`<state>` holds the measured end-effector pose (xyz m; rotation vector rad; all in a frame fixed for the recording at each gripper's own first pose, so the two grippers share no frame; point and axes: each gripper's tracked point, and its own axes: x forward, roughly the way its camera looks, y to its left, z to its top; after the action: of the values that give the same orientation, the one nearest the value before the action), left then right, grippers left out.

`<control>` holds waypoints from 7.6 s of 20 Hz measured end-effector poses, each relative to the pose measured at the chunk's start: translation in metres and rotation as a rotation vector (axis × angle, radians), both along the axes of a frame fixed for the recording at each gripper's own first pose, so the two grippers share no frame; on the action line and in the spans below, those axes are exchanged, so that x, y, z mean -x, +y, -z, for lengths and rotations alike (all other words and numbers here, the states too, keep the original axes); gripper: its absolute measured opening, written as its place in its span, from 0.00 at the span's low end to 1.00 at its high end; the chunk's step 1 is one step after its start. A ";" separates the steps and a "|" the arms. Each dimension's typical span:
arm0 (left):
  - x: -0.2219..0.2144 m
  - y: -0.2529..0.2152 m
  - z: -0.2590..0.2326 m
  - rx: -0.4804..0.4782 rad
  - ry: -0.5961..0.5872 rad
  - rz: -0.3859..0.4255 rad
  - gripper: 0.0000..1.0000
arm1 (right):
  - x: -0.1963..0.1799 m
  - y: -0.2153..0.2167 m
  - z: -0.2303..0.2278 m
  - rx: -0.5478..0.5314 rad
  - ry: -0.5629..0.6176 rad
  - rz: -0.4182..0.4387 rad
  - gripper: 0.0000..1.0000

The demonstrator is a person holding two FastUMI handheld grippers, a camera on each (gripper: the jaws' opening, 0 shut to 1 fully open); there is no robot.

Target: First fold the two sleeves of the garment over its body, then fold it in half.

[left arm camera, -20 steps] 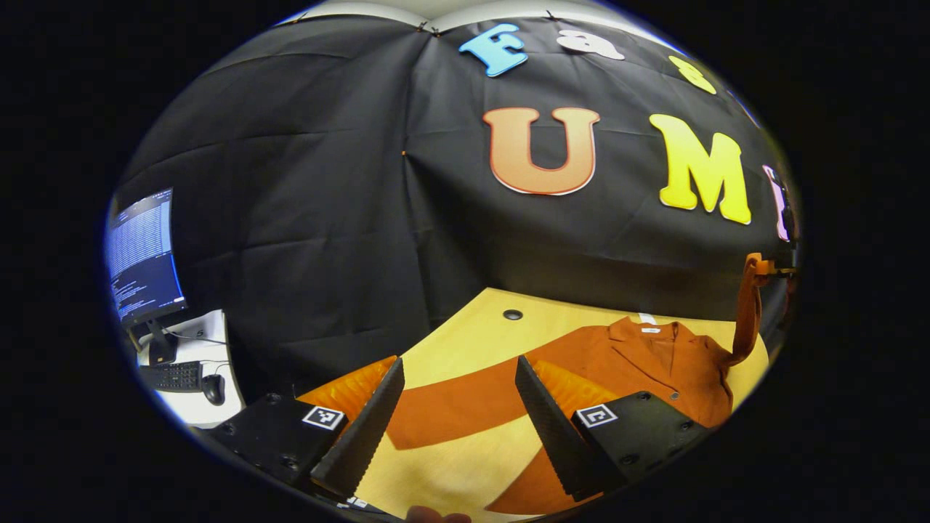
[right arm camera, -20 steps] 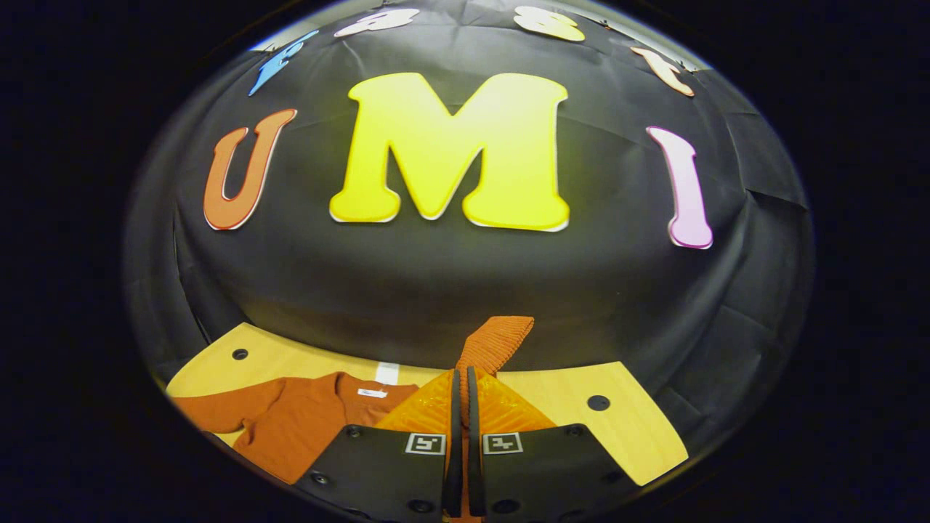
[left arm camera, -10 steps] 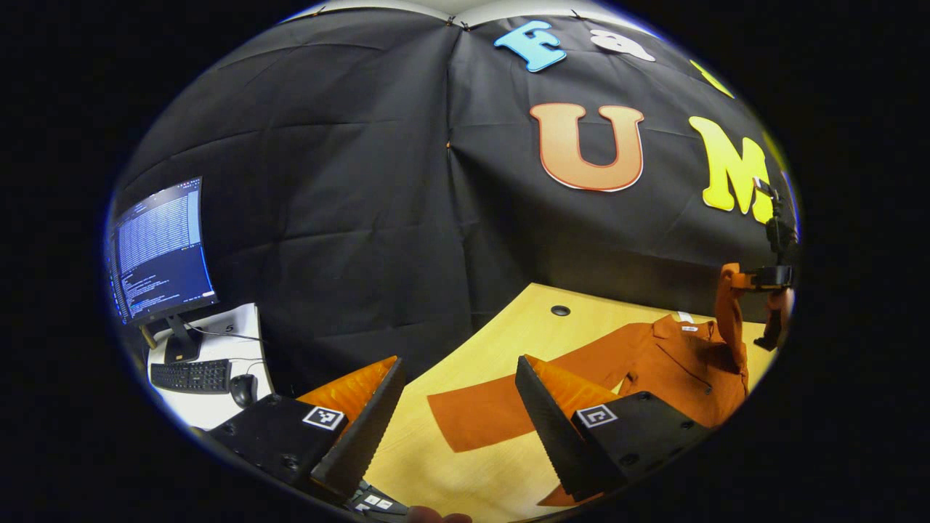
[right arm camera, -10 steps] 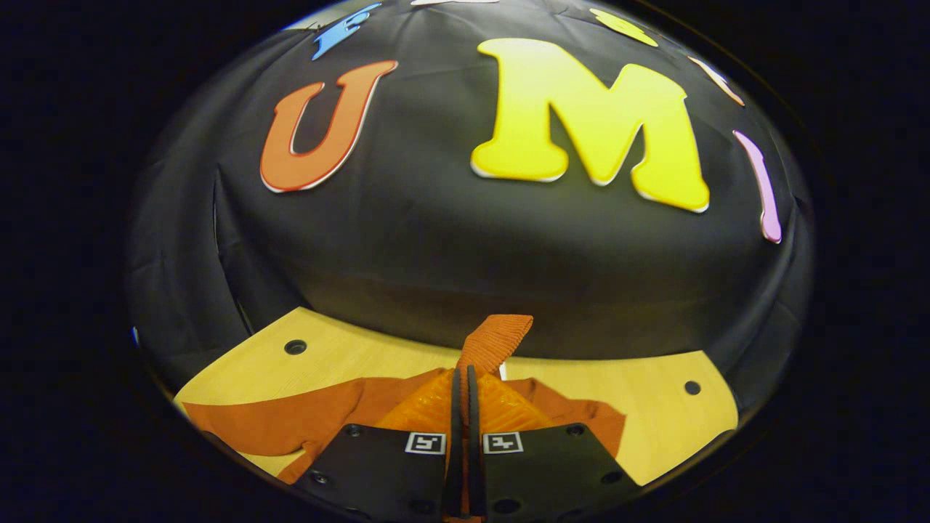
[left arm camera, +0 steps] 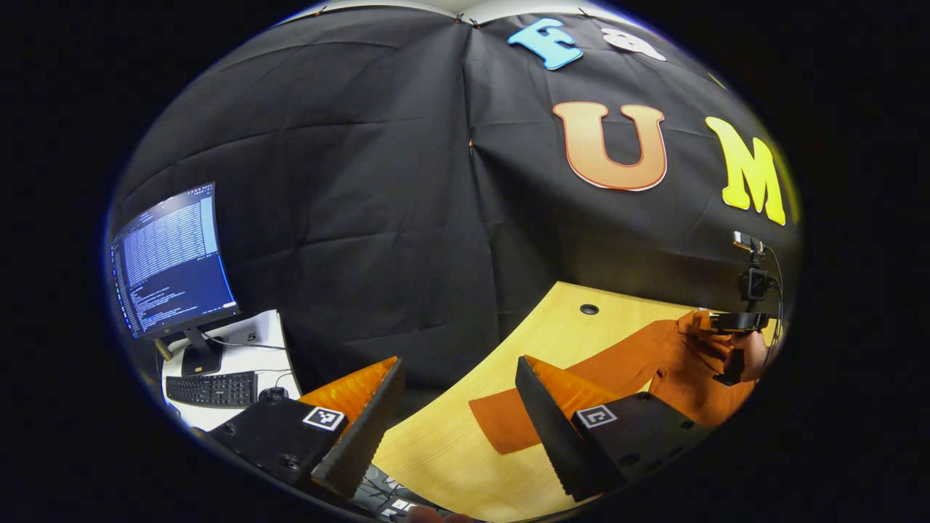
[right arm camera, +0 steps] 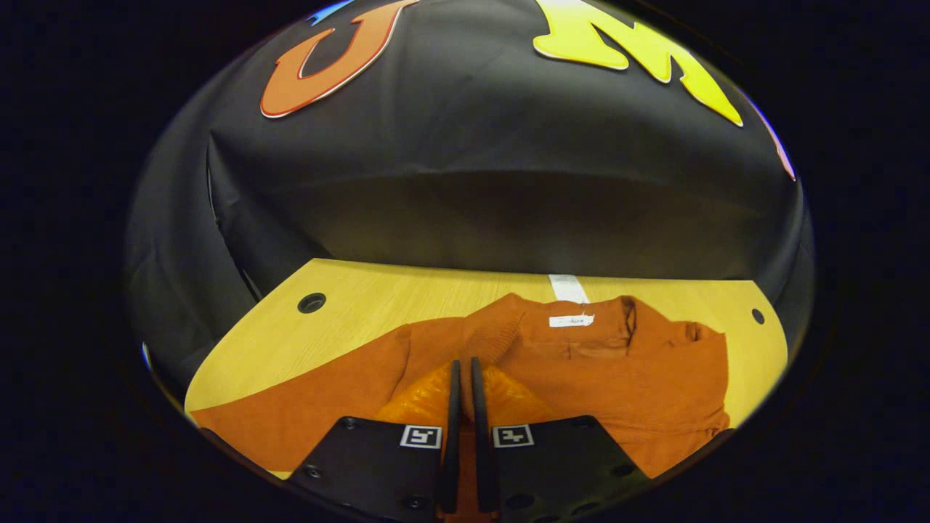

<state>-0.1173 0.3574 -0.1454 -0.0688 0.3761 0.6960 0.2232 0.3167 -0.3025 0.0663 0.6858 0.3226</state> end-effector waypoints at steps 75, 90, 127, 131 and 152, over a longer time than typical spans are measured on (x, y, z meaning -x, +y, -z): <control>-0.384 -0.239 -0.076 0.015 -0.053 0.663 0.03 | 0.237 -0.459 -0.159 0.114 -0.198 0.310 0.85; -0.385 -0.526 0.083 -0.045 0.295 1.038 0.03 | 0.321 -0.587 -0.164 0.229 -0.113 0.625 0.86; -0.185 -0.359 -0.133 0.107 -0.185 0.724 0.98 | 0.182 -0.345 -0.230 -0.049 -0.360 0.093 0.87; -0.149 -0.331 -0.085 0.170 -0.048 0.759 0.98 | 0.192 -0.352 -0.200 -0.032 -0.268 0.074 0.87; 0.033 -0.246 0.158 0.546 0.490 0.686 0.99 | 0.339 -0.412 0.047 0.088 0.350 0.057 0.92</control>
<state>-0.1500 0.1117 -0.3029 -0.2743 0.9976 -0.0965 -0.1161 -0.0958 -0.3491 0.0593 1.0420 0.2269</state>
